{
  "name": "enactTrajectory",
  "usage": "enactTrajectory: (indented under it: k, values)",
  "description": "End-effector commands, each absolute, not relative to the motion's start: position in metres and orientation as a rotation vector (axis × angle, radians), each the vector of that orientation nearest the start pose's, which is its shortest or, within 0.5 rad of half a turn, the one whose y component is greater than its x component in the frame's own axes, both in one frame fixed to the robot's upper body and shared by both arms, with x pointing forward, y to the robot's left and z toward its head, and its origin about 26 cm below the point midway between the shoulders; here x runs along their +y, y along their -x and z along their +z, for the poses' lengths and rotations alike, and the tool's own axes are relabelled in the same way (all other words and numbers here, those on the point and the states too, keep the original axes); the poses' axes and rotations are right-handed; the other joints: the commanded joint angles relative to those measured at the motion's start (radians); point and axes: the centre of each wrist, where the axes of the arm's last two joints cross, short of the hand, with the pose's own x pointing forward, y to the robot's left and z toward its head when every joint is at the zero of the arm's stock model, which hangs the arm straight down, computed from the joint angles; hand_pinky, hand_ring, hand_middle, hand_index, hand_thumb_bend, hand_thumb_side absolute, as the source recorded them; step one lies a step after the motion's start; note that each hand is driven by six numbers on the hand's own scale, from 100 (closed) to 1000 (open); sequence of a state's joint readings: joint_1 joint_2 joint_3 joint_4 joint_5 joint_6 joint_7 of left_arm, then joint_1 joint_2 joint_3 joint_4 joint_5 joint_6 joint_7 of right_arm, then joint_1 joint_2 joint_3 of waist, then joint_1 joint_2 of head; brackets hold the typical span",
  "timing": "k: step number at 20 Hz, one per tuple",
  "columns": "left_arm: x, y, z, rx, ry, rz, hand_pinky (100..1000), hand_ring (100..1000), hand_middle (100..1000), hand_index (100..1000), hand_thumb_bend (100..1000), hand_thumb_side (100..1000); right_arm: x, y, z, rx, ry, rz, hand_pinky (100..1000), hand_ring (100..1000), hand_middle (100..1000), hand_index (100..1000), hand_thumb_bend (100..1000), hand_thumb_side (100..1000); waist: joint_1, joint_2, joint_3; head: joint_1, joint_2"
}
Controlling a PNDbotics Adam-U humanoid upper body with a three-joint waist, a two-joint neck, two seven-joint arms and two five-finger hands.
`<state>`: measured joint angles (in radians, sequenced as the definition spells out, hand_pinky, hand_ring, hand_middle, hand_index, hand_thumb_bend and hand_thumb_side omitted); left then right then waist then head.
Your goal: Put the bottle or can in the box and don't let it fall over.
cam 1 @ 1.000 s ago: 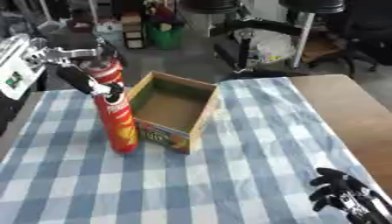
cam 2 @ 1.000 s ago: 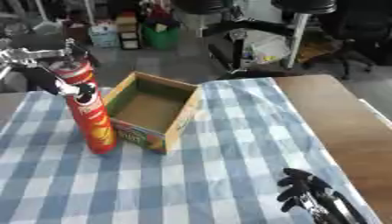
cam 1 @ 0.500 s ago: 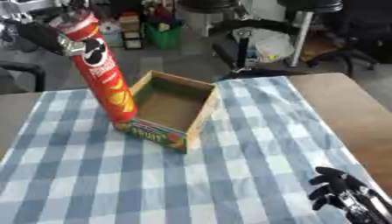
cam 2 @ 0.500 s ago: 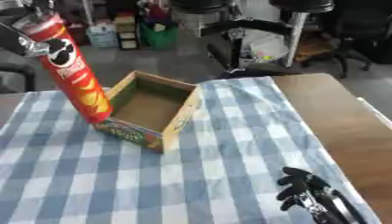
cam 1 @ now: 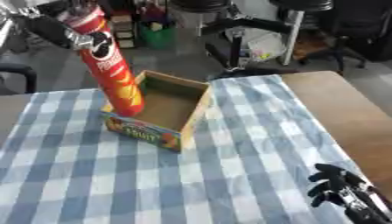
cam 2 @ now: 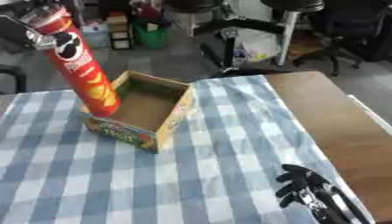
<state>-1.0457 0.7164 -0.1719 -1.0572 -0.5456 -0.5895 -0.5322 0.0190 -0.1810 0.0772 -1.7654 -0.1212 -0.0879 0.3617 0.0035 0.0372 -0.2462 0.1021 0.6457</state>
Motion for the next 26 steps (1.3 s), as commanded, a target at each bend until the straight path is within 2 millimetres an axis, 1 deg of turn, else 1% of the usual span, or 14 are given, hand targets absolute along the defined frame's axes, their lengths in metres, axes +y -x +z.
enactTrajectory:
  k: [1, 7, 9, 10, 11, 13, 14, 15, 21, 26]
  values:
    - [0.336, -0.455, 0.32, 2.079, 1.021, 2.603, 118, 405, 508, 745, 100, 100, -0.257, -0.272, 0.046, -1.796, -0.314, 0.468, 498, 587, 657, 831, 100, 637, -0.002, -0.006, -0.005, -0.002, -0.021]
    - [0.331, -0.467, 0.285, 2.094, 1.042, 2.566, 125, 409, 507, 744, 100, 100, -0.255, -0.273, 0.047, -1.8, -0.331, 0.471, 498, 587, 658, 831, 100, 639, -0.005, -0.002, -0.013, -0.011, -0.037]
    - [0.331, -0.468, 0.277, 2.1, 1.043, 2.555, 121, 407, 503, 742, 100, 100, -0.254, -0.274, 0.047, -1.801, -0.333, 0.472, 498, 587, 658, 831, 100, 639, -0.006, 0.0, -0.015, -0.013, -0.043]
    - [0.331, -0.469, 0.275, 2.103, 1.046, 2.549, 140, 417, 517, 755, 100, 100, -0.254, -0.274, 0.047, -1.801, -0.333, 0.472, 498, 587, 658, 831, 100, 640, -0.006, 0.001, -0.015, -0.014, -0.044]
    - [0.331, -0.469, 0.273, 2.106, 1.052, 2.54, 139, 416, 516, 754, 100, 100, -0.254, -0.274, 0.047, -1.801, -0.333, 0.472, 498, 587, 658, 831, 100, 640, -0.006, 0.002, -0.015, -0.014, -0.044]
    - [0.333, -0.469, 0.273, 2.133, 1.078, 2.496, 123, 406, 504, 746, 100, 100, -0.254, -0.274, 0.047, -1.801, -0.333, 0.472, 498, 587, 658, 831, 100, 641, -0.006, 0.002, -0.014, -0.015, -0.045]
    - [0.334, -0.469, 0.275, 2.155, 1.098, 2.463, 101, 393, 489, 735, 100, 100, -0.254, -0.274, 0.047, -1.801, -0.332, 0.472, 498, 587, 658, 831, 100, 641, -0.006, 0.002, -0.014, -0.015, -0.045]
    - [0.335, -0.469, 0.277, 2.18, 1.118, 2.425, 100, 393, 488, 734, 100, 100, -0.254, -0.274, 0.047, -1.801, -0.332, 0.471, 498, 587, 658, 831, 100, 641, -0.006, 0.002, -0.014, -0.015, -0.043]
    - [0.339, -0.463, 0.303, 2.272, 1.221, 2.229, 100, 385, 480, 729, 100, 100, -0.255, -0.273, 0.046, -1.798, -0.326, 0.47, 498, 587, 658, 831, 100, 642, -0.004, -0.002, -0.011, -0.015, -0.033]
    - [0.34, -0.462, 0.305, 2.29, 1.234, 2.193, 100, 385, 477, 727, 100, 100, -0.256, -0.274, 0.047, -1.8, -0.328, 0.471, 498, 588, 659, 831, 100, 646, -0.004, -0.002, -0.014, -0.02, -0.032]
